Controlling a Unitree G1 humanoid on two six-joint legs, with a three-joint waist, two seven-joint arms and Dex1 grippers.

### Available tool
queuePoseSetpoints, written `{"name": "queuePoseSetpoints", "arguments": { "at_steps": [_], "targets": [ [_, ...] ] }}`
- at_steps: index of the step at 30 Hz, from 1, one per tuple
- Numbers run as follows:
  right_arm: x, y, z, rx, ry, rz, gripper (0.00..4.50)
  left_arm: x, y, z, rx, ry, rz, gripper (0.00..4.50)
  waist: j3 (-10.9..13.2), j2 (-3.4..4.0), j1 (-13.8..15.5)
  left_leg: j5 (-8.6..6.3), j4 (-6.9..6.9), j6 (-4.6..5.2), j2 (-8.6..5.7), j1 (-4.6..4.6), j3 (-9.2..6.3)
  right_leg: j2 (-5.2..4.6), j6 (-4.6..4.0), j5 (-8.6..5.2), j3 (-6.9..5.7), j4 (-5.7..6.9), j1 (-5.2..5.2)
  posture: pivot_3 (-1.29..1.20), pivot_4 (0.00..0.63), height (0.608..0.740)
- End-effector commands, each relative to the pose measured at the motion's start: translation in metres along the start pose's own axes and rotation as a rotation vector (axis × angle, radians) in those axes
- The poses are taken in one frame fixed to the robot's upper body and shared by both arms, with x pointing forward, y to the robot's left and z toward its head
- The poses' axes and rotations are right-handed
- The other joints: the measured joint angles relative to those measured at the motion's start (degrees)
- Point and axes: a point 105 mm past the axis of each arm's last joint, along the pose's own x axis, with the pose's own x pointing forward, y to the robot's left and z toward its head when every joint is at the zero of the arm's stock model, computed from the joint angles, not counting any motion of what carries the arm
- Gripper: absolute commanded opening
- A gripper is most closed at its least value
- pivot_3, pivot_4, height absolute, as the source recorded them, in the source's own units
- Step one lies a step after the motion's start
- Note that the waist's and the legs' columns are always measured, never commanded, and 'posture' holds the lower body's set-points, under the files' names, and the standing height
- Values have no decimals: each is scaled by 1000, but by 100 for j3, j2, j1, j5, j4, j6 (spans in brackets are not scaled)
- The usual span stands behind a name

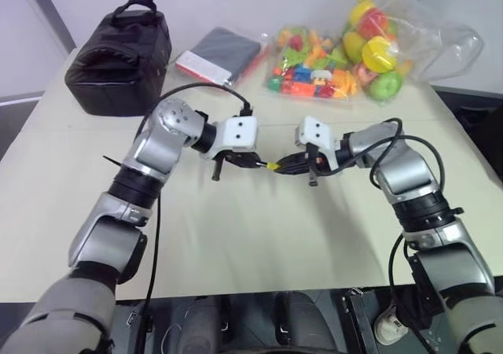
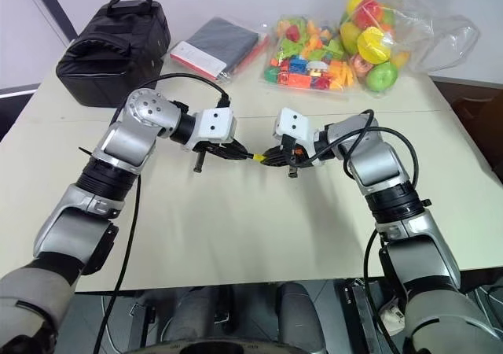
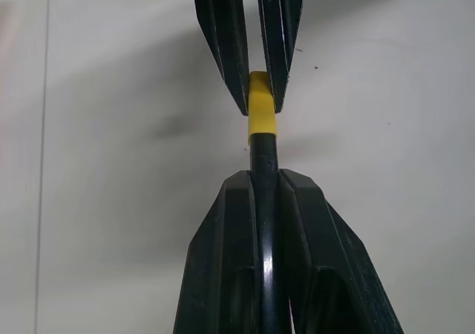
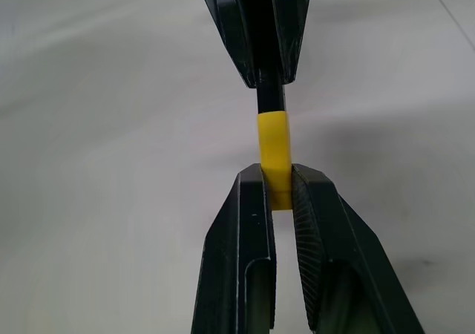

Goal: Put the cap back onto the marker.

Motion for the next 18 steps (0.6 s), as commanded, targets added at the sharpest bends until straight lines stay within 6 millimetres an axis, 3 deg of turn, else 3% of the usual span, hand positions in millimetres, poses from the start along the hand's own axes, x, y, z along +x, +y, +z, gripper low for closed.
{"name": "queuePoseSetpoints", "arguments": {
  "at_steps": [1, 14, 15, 16, 18],
  "targets": [
    [-4, -7, 23, -100, -50, -32, 144, 9, 3, 29, 97, -95, -15, 0, 0, 0, -6, 0, 0, 0, 0, 0, 0, 0, 0, 0, 0, 0, 0, 0, 150, 740],
    [-6, -13, 16, -89, -31, -54, 144, 10, 1, 20, 99, -70, -18, 0, 0, 0, -3, 2, 1, -4, 0, -5, 1, 0, 1, 1, -3, 0, -2, 0, 150, 740],
    [-6, -14, 15, -90, -25, -56, 952, 10, 1, 18, 98, -61, -19, 0, 0, 0, -4, 2, 2, -4, 0, -5, 0, 0, 1, 1, -3, -1, -2, 0, 150, 740],
    [-6, -14, 13, -91, -15, -59, 1205, 10, 1, 16, 99, -50, -17, 0, 0, 0, -3, 2, 2, -4, 0, -5, 0, 0, 1, 1, -3, 0, -2, 0, 150, 740],
    [-7, -15, 10, -97, 1, -62, 2196, 9, 2, 12, 99, -39, -15, 0, 0, 0, 1, 2, 1, -4, 0, -6, 1, 0, 2, 1, -6, 0, -2, 0, 150, 740]
  ]
}}
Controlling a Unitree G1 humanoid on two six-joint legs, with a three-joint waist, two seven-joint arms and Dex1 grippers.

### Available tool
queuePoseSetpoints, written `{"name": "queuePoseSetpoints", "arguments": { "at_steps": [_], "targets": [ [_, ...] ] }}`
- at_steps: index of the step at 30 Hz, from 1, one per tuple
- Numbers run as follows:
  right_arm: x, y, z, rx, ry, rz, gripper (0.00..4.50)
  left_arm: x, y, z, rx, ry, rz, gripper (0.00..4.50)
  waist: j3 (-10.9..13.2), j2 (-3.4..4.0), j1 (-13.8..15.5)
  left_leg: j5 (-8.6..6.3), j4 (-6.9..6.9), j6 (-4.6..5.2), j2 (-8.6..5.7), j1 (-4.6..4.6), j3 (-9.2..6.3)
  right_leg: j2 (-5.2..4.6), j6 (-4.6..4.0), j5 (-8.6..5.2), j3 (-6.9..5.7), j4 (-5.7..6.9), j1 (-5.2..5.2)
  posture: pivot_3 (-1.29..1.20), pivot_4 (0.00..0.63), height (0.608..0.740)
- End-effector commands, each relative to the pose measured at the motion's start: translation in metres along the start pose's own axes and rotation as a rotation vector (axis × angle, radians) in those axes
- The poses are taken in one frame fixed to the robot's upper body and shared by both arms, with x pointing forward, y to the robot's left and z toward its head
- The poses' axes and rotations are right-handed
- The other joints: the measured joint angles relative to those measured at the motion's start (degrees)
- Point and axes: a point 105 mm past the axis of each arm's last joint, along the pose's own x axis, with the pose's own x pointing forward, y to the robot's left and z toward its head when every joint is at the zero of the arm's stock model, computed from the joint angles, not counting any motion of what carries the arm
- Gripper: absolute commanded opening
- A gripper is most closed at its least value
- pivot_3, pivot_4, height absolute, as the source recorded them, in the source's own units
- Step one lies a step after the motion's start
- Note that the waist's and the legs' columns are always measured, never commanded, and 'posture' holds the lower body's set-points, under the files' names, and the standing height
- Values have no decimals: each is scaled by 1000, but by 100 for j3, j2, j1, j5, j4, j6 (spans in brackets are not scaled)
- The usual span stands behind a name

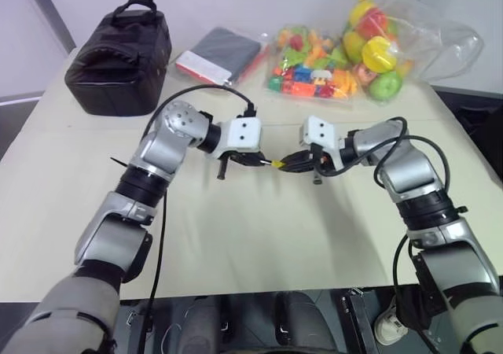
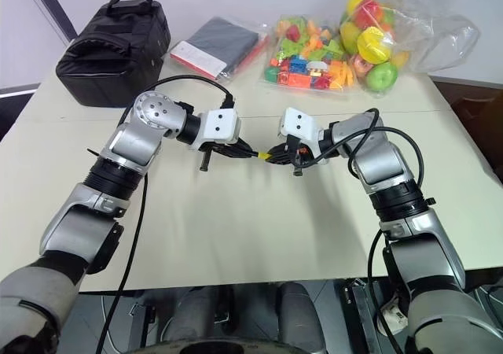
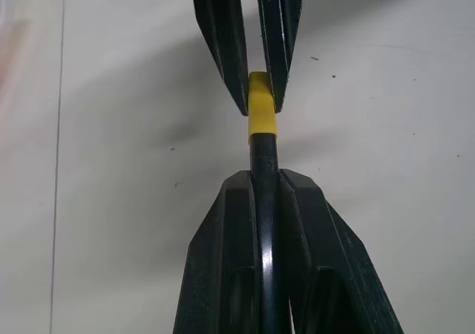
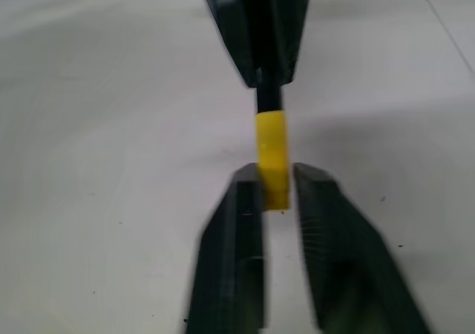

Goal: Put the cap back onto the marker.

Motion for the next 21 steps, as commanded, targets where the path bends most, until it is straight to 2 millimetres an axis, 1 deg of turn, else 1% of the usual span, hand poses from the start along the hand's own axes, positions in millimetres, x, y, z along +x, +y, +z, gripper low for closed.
{"name": "queuePoseSetpoints", "arguments": {
  "at_steps": [1, 4, 8, 9, 11, 13, 16, 18, 21],
  "targets": [
    [-5, -8, 11, -65, -2, -37, 2682, 2, 2, 11, 57, -23, -13, 0, 0, 0, -3, 0, 0, -1, 0, -1, 0, 0, 0, 0, -1, -1, 0, 0, 150, 740],
    [-10, -6, 2, -84, 39, -22, 4325, -3, 6, 6, 42, -12, 15, 0, 0, 0, -8, 1, 0, -1, 0, -1, 0, 0, 0, 0, -1, -1, -1, 0, 150, 740],
    [-24, -10, 2, -68, 27, -50, 4325, -15, 8, -6, 0, 5, 61, 0, 0, 0, -10, -1, 0, 1, 1, -2, -1, 0, 0, 0, -2, -1, -2, 0, 150, 740],
    [-35, -18, 4, -37, 0, -104, 4325, -25, 9, -13, -59, -13, 116, 0, 0, 0, -10, -1, 0, 2, 1, -2, -2, 0, 0, 0, -2, -1, -2, 0, 150, 740],
    [-60, -32, 6, 38, -62, -218, 4325, -54, 9, -29, -227, -76, 289, 0, 0, 2, -38, 0, -2, 0, 5, -2, -6, -2, 0, 0, -1, 0, -3, 0, 150, 740],
    [-72, -34, 2, 88, -94, -278, 4325, -79, 3, -43, -352, -90, 425, 0, 0, 2, -48, 5, -4, -9, 11, -2, -8, -2, 0, 0, 0, 0, -7, 0, 150, 740],
    [-76, -29, -3, 154, -133, -324, 4325, -105, -10, -58, -482, -73, 588, 0, 0, 1, -25, 6, -7, -11, 14, -4, -14, 1, 0, 0, -5, -1, -5, 0, 150, 740],
    [-77, -28, -3, 195, -178, -360, 4325, -117, -19, -64, -566, -71, 683, 0, 0, 1, -3, 6, -2, -10, 13, -4, -14, -2, 0, 0, -7, 0, -2, 0, 150, 740],
    [-76, -31, 1, 256, -255, -427, 4325, -132, -31, -75, -631, -33, 827, 0, 0, 1, 9, 6, 0, -10, 12, -4, -18, -11, 6, 4, -8, 3, 3, 0, 150, 740]
  ]
}}
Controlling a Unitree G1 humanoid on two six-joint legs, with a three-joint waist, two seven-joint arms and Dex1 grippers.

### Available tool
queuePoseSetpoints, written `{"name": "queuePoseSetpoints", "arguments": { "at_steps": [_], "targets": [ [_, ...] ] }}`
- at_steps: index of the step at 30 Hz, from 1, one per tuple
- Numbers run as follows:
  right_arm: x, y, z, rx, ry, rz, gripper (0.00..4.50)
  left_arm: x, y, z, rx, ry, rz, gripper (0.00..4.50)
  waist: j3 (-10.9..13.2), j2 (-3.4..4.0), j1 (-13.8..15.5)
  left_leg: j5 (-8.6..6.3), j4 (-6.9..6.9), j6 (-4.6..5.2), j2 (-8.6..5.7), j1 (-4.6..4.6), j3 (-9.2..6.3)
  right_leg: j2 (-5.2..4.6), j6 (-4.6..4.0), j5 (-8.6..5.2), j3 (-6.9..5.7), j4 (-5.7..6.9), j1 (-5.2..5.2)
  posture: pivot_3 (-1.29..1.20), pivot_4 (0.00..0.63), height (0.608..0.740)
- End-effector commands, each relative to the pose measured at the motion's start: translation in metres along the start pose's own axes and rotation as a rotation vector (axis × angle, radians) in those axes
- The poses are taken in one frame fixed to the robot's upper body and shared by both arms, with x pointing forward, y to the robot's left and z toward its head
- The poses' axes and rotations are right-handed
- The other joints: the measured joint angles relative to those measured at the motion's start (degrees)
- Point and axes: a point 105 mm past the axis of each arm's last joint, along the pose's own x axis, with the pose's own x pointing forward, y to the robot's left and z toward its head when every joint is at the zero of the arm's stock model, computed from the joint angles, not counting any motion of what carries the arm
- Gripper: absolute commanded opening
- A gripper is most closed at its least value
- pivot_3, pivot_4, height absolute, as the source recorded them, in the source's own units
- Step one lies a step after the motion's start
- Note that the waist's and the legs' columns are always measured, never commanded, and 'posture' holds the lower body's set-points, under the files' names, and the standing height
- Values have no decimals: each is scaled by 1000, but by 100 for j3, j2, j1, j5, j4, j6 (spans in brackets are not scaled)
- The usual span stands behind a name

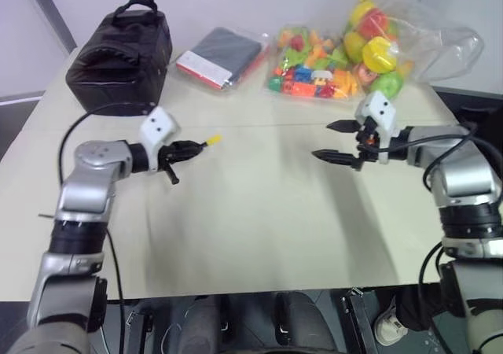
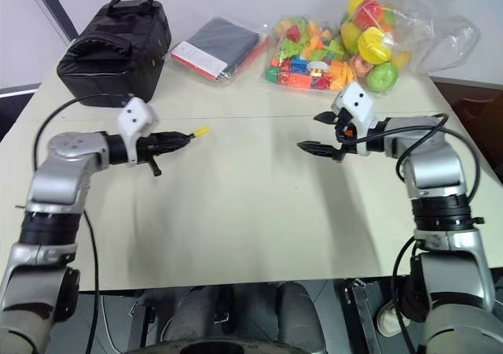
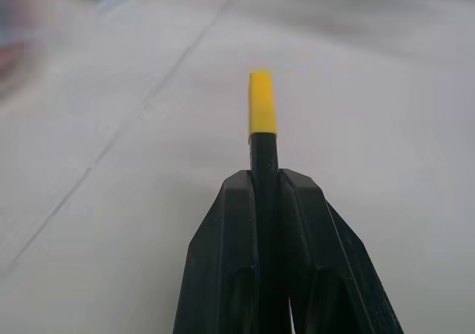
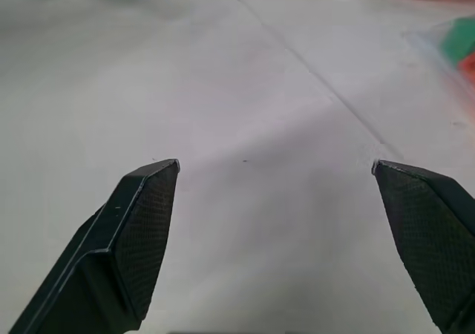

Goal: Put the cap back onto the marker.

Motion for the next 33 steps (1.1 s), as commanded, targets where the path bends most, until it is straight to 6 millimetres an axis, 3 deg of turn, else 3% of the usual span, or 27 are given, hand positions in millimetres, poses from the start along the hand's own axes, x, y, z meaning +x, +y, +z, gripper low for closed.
{"name": "queuePoseSetpoints", "arguments": {
  "at_steps": [1, 5, 12, 21, 24, 28, 33],
  "targets": [
    [-8, -9, 25, 20, -131, -108, 4325, -20, 13, 4, -28, -33, 196, 0, 0, 0, 7, 0, 0, 0, -2, 0, -1, 0, 1, 1, -1, -1, 0, 0, 150, 740],
    [0, -7, 20, 38, -140, -153, 4325, -38, 25, -32, -96, 68, 481, 0, -1, -2, 4, 0, 0, 0, -7, 1, -3, 1, 2, 1, -4, -3, 4, 0, 150, 740],
    [4, -10, 20, 17, -127, -170, 4325, -33, 15, -67, -277, 45, 653, 0, -2, -2, 6, -7, 0, 12, -7, 0, -3, -1, 2, 3, -8, -5, 5, 0, 150, 740],
    [-1, -17, 23, -18, -114, -180, 4361, -30, 17, -67, -336, -7, 697, 4343, -2, -2, -6, -9, -1, 15, -8, 1, -3, -1, 1, 3, -9, -6, 5, 0, 150, 740],
    [-5, -19, 20, -15, -108, -193, 4361, -32, 15, -52, -347, -49, 622, 4343, -2, -2, -4, -9, -1, 15, -8, 1, -2, -1, 1, 3, -10, -6, 5, 0, 150, 740],
    [-21, -36, 12, 16, -116, -290, 4361, -65, 38, -27, -349, -149, 622, 4343, 0, -5, -11, -9, -1, 15, -5, 0, -5, -1, 1, 3, -13, -6, 5, 0, 150, 740],
    [-46, -62, -18, 71, -127, -509, 4361, -112, 61, -35, -303, -130, 699, 4343, -2, -3, -21, 0, -7, -2, -7, 0, 0, -2, 1, 3, -14, -16, 5, 0, 150, 740]
  ]
}}
